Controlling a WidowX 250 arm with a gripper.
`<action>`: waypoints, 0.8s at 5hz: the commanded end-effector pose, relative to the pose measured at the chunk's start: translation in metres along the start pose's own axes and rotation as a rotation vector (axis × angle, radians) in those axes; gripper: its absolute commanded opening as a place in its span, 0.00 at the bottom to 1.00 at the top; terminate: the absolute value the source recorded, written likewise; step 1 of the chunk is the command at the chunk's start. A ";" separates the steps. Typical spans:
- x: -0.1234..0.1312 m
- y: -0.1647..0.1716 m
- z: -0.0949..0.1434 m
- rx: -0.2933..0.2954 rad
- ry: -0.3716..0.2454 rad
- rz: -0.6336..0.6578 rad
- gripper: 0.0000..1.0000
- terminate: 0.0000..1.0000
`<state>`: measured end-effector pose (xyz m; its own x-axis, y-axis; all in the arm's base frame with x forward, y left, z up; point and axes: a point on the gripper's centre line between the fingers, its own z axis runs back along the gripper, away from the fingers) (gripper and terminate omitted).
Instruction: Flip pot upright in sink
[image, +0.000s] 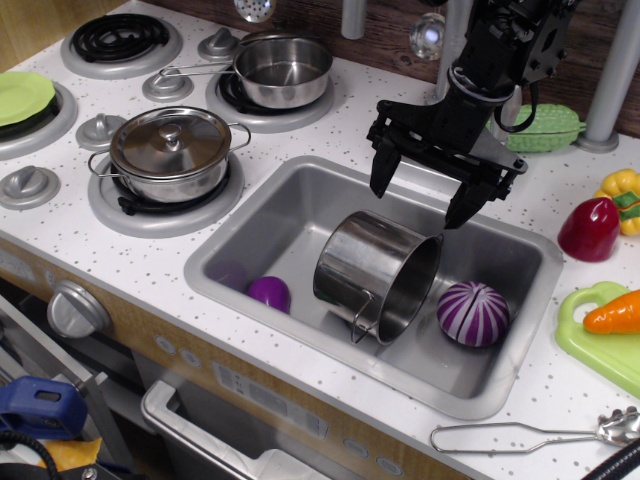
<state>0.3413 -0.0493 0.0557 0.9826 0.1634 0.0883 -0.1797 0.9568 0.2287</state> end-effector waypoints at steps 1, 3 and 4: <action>0.000 0.000 0.000 0.000 0.000 0.000 1.00 0.00; -0.015 -0.009 -0.023 0.119 -0.069 -0.022 1.00 0.00; -0.014 -0.009 -0.023 0.179 -0.082 -0.058 1.00 0.00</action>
<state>0.3231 -0.0501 0.0168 0.9922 0.0687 0.1039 -0.1089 0.8831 0.4563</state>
